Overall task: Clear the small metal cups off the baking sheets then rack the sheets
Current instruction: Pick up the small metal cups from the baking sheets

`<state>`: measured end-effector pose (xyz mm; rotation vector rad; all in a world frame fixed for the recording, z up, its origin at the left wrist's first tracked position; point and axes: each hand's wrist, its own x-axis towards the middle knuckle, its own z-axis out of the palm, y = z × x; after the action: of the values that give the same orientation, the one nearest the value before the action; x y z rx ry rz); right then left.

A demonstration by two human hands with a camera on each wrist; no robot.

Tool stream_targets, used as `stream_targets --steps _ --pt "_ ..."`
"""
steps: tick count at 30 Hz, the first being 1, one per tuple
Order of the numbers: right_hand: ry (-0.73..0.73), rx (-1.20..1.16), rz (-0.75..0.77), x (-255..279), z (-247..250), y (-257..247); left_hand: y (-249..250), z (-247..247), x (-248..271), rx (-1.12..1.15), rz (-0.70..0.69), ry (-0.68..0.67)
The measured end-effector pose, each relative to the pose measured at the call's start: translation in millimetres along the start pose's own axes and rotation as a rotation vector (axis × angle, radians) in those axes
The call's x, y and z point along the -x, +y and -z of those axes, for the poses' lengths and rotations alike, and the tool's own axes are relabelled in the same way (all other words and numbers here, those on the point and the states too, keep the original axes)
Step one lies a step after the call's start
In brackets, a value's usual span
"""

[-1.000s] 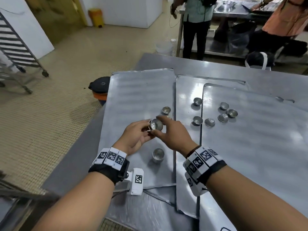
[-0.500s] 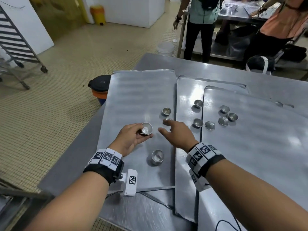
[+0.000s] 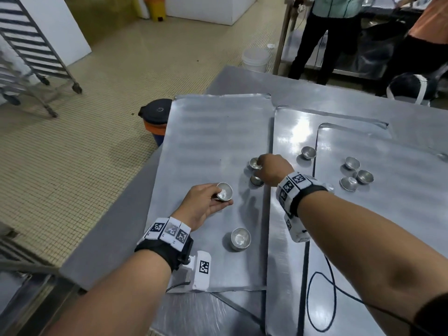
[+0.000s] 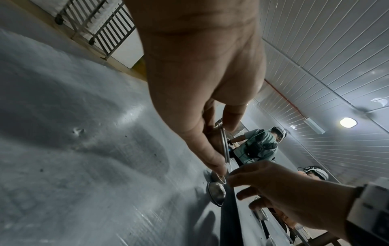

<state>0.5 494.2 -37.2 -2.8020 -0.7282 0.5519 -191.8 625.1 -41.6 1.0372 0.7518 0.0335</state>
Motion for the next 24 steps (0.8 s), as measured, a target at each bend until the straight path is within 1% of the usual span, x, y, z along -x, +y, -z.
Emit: stream_targets --steps 3,7,12,18,24 --pt "-0.042 0.043 -0.014 -8 -16 2 -1 1 -4 0.014 0.008 -0.001" --pt "0.007 0.078 -0.018 -16 -38 7 -3 3 -7 0.036 0.02 -0.001" --pt "0.026 0.152 0.046 -15 -51 8 -5 5 -8 0.056 0.034 0.007" --pt "0.069 0.13 0.136 -8 -62 6 -9 7 -5 0.097 0.041 0.011" --pt "0.044 0.082 0.193 0 -64 5 -11 8 -1 0.102 0.043 0.007"
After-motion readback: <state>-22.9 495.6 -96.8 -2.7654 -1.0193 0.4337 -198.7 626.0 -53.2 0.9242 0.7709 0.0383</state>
